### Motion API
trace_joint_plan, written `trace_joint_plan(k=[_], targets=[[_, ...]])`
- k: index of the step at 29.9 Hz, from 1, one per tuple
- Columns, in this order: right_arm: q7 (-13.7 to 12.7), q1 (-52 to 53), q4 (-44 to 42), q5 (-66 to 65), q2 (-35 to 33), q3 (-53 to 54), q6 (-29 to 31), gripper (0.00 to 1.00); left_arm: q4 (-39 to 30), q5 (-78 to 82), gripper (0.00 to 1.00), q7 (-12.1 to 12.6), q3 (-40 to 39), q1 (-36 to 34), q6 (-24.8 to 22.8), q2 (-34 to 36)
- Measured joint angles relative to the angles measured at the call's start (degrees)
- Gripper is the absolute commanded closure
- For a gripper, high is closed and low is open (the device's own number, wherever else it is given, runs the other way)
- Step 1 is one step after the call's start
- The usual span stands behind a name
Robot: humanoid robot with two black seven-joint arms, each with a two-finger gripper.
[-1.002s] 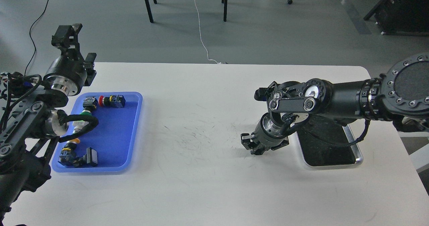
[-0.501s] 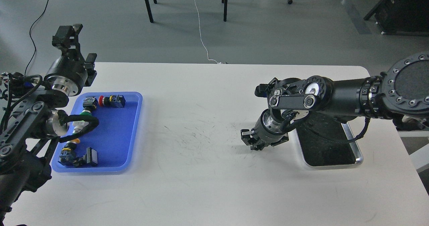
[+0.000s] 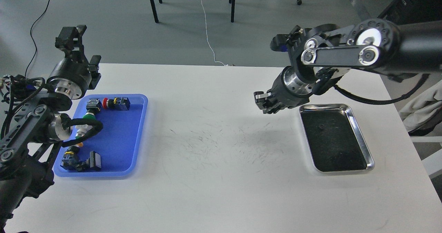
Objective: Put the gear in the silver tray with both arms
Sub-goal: 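Carry the gear with the right gripper onto the silver tray and release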
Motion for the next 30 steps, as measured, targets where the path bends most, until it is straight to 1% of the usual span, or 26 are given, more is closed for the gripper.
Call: trace_joint_plan(k=[3,6,11,20,30], targets=[[0.3,-3.7,-1.7,-6.8,-7.0,0.5,0.0,0.98,0.0,0.0,0.02,0.0,0.0,0.0,0.0,-0.1],[0.5,-6.1,-2.6,-9.4,-10.2,1.2,0.0,0.98,0.0,0.0,0.02,0.0,0.1,0.0,0.0,-0.1],[0.7,-9.3,-2.6,-10.2,-11.0,1.6,0.0,0.98,0.0,0.0,0.02,0.0,0.5,-0.1,0.0,-0.2],[0.8,-17.1,-2.4,-13.4,-10.3,3.0,0.0,0.98,0.0,0.1,0.02,0.0,0.6,-0.1,0.0,-0.1],[0.8,-21.2,-2.9,-15.1,-10.3,5.3,0.0,0.98,0.0,0.0,0.02,0.0,0.6,-0.1,0.0,-0.1]])
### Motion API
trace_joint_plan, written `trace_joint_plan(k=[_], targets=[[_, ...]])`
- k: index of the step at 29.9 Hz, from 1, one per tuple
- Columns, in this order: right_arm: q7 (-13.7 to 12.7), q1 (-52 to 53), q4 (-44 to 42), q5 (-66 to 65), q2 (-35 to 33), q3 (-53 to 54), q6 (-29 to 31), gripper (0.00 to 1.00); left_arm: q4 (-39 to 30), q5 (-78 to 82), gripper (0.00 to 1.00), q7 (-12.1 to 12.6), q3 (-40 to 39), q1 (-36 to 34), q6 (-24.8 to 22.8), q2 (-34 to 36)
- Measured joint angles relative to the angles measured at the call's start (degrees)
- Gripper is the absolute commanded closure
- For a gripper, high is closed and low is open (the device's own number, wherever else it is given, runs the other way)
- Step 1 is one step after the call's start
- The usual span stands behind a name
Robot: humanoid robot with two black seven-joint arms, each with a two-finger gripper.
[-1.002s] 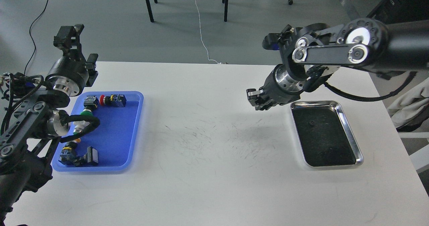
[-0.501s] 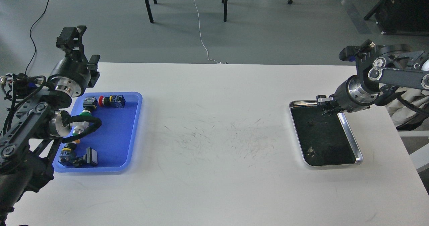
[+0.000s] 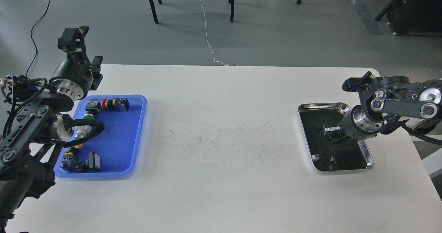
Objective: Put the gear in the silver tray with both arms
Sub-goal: 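Carry the gear with the right gripper onto the silver tray and release, then raise the right arm away from the silver tray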
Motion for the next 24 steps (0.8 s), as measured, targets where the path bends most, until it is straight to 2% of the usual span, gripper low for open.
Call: trace_joint_plan(k=[5,9,11,16,20,24], targets=[[0.0,-0.8,-0.1,-0.2,0.1,0.3,0.0,0.95,0.0,0.0,0.02,0.0,0.1,0.0,0.0,-0.1],[0.0,-1.8,-0.4,-1.3,0.2,0.3,0.0,0.85,0.0,0.0,0.02,0.0,0.1,0.0,0.0,-0.1],[0.0,-2.4,-0.7,-1.6,0.4,0.3,0.0,0.75,0.0,0.0,0.02,0.0,0.1,0.0,0.0,-0.1],[0.0,-2.9,-1.9,-1.6,1.1,0.6,0.0,0.59,0.0,0.0,0.02,0.0,0.1,0.0,0.0,-0.1],[0.0,-2.7,-2.0,-1.6,1.1,1.5,0.0,0.34,0.0,0.1,0.02,0.0,0.1,0.0,0.0,-0.1],[-0.1,-2.4,-2.0,-1.4,0.7,2.5,0.0,0.22,0.0,0.1,0.02,0.0,0.1,-0.2,0.0,-0.1]])
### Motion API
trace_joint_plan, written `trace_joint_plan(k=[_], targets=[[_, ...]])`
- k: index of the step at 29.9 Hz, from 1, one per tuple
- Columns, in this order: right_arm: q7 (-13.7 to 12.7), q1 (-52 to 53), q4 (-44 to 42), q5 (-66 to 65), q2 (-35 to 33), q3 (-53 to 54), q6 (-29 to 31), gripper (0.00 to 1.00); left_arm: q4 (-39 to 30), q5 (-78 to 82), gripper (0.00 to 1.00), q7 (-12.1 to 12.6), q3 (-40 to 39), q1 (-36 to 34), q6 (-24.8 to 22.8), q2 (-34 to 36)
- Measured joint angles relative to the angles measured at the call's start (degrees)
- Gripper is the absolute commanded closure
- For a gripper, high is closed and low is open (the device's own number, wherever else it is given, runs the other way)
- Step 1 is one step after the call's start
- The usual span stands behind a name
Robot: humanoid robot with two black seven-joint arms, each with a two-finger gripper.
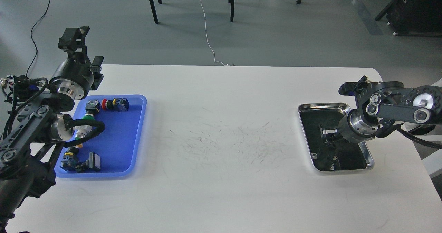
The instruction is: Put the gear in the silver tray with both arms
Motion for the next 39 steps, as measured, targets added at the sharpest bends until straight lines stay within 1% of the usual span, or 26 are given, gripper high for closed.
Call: trace_joint_plan(k=[1,4,7,11,13,15,20,23,27,29,31,34,39], targets=[[0.0,0.0,0.0,0.1,-0.1,0.4,0.0,0.18,0.0,0.0,0.02,0.0,0.0,0.0,0.0,0.0],[0.0,0.0,0.1,0.3,-0.5,2.3,0.0,0.12,0.0,0.0,0.02,0.0,0.1,-0.1,0.0,0.0],[0.0,0.4,0.1,0.8,-1.4,5.6,0.0,0.11,0.1,0.0,0.02,0.0,0.1,-0.1,0.0,0.0],[0.3,0.2,0.1,2.6,-4.2,13.6,0.0,0.11,0.1,0.0,0.02,0.0,0.1,-0.2,0.0,0.0],[1.0,-0.2,0.0,5.4,-5.8,18.9,0.0,0.08,0.2,0.0,0.02,0.0,0.2,-0.2,0.0,0.0],[2.1,-0.7,0.0,9.6,-7.5,25.4,0.0,0.08,0.4,-0.1,0.02,0.0,0.2,-0.1,-0.2,0.0],[5.5,-3.4,-1.1,24.0,-12.7,40.3,0.0,0.07,0.6,-0.3,0.02,-0.3,0.1,-0.1,-0.5,0.2],[6.8,-7.3,-4.8,35.1,-14.0,48.2,0.0,0.06,0.6,-2.0,0.02,0.7,-0.1,-0.3,-0.5,0.3],[7.5,-14.1,-10.3,46.7,-14.4,55.6,0.0,0.06,0.4,-8.6,0.02,3.7,-0.3,-1.4,-0.1,0.8],[8.7,-18.2,-12.6,50.7,-14.5,59.4,0.0,0.06,0.4,-10.8,0.02,4.6,-0.1,-2.2,0.0,1.2],[10.1,-23.3,-15.1,54.2,-14.2,63.8,0.0,0.06,0.5,-11.7,0.02,4.8,0.0,-2.4,0.0,1.2],[11.3,-31.7,-17.7,57.5,-12.3,70.9,0.0,0.05,1.0,-12.1,0.02,4.9,0.1,-2.5,-0.2,1.1],[11.9,-45.3,-19.7,59.0,-8.2,84.0,0.0,0.04,6.0,-12.2,0.02,3.7,0.1,-2.5,-0.6,-0.8]])
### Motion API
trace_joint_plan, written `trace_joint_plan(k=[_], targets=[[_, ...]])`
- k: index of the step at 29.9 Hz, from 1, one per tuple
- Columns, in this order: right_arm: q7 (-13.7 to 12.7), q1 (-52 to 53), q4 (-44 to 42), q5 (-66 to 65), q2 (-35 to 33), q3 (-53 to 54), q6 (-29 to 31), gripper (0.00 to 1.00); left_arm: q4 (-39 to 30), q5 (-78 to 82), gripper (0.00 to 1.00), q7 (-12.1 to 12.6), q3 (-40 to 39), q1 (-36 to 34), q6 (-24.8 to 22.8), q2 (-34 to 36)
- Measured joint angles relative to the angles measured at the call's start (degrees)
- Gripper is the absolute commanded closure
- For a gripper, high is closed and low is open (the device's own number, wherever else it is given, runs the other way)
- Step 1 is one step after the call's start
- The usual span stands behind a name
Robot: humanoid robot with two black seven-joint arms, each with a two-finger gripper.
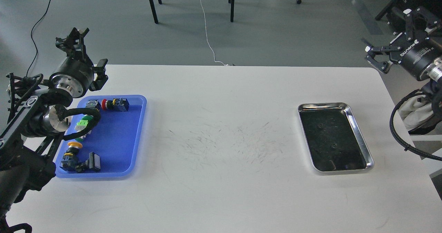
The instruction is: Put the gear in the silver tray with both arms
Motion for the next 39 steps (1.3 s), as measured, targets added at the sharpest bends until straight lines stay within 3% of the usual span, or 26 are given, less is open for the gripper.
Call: trace_joint_plan(k=[5,10,15,24,36,39], targets=[[0.1,-10.7,1.1,0.1,6.2,6.7,0.0,0.02,3.7,-2.6,0.02,-1.4,0.0,-1.3,-0.1,-4.4],[0.0,-13.0,2.2,-0.4,11.6,5.4,0.0,0.01,5.3,-5.6,0.02,-2.7,0.1,-3.7,-0.7,-8.2],[-0.2,-11.3,3.2,-1.3,11.7,4.8,0.0,0.01,7.5,-6.0,0.02,-6.1,0.1,-5.1,-6.8,-9.2],[-1.5,-3.6,3.2,-8.2,9.5,0.0,0.0,0.01,10.0,-14.5,0.02,-6.5,0.1,-6.6,-8.4,-8.8],[-0.6,-0.7,4.7,-8.8,11.3,0.6,0.0,0.01,10.1,-16.0,0.02,-6.5,0.1,-5.6,-11.1,-6.5],[-0.6,-1.4,4.7,-8.7,11.4,2.3,0.0,0.01,10.1,-14.8,0.02,-7.7,0.2,-5.5,-11.2,-6.4]])
